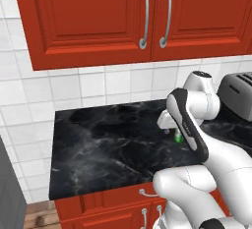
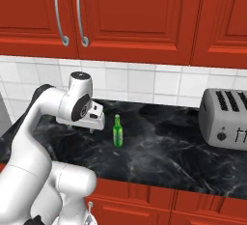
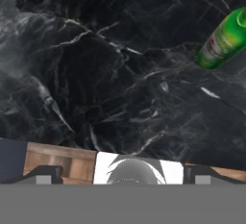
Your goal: Place the drinks on the dining counter in a tight cluster.
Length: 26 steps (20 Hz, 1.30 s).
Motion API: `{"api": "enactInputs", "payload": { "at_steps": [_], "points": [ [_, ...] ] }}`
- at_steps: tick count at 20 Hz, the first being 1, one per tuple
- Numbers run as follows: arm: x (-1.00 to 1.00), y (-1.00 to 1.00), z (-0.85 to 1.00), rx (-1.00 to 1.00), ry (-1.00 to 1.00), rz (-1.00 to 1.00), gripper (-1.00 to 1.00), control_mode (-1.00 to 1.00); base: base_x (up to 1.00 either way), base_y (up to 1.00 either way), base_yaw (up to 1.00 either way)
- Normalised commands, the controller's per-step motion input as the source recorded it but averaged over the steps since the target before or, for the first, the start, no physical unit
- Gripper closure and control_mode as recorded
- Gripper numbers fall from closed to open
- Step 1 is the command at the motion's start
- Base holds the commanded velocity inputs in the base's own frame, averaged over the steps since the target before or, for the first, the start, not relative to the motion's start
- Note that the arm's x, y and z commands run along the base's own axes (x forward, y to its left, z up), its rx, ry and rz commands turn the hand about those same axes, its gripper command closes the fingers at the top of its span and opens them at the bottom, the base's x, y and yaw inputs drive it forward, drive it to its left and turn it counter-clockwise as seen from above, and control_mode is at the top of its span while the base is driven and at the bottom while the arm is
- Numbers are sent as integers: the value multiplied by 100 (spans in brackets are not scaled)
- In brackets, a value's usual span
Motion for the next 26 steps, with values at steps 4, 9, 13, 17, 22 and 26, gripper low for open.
{"api": "enactInputs", "payload": {
  "at_steps": [4, 9, 13, 17, 22, 26],
  "points": [
    [-1, 2, -2, -7, 1, 4, -100, -100, 0, 0, 0],
    [-26, -3, -2, -2, -13, 40, -100, -100, 0, 0, 0],
    [-34, -15, -2, 0, -18, 52, -100, -100, 0, 0, 0],
    [-30, -34, 0, 0, -16, 39, -100, -100, 0, 0, 0],
    [-20, -38, -1, 0, -18, 27, -100, -100, 0, 0, 0],
    [-16, -31, 1, 15, -34, 25, -100, -100, 0, 0, 0]
  ]
}}
